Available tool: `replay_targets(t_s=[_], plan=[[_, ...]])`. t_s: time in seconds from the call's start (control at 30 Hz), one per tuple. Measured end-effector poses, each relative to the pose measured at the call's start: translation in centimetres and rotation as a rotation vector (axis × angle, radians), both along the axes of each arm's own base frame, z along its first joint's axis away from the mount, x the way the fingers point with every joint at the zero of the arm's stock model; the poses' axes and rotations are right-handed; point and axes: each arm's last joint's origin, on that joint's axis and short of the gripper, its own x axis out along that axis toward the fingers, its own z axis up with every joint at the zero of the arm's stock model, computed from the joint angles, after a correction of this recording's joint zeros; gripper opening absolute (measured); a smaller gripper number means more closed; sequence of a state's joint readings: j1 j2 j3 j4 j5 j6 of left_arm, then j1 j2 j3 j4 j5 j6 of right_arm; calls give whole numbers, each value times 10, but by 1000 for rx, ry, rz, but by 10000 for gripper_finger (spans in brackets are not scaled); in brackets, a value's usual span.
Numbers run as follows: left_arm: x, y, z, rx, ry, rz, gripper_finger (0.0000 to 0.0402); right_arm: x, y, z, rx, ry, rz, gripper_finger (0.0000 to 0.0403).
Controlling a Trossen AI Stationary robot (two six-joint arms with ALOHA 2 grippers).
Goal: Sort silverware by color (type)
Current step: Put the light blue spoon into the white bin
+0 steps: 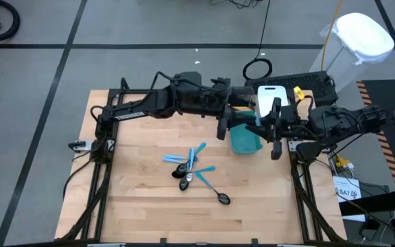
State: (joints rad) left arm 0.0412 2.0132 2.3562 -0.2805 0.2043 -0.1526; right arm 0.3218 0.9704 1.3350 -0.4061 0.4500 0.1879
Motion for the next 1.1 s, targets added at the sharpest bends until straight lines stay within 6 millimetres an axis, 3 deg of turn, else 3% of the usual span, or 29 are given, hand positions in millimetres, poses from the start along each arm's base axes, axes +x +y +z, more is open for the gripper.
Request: replay_targets(t_s=[0.3, 0.83, 1.1], plan=[[0, -7, 0, -54, 15, -16, 229, 15, 2, -2, -28, -8, -36, 43], [0, -17, -1, 0, 7, -31, 46, 16, 1, 1, -25, -46, -59, 44], [0, -12, -4, -29, 52, -15, 38, 16, 1, 0, 13, -34, -64, 58]])
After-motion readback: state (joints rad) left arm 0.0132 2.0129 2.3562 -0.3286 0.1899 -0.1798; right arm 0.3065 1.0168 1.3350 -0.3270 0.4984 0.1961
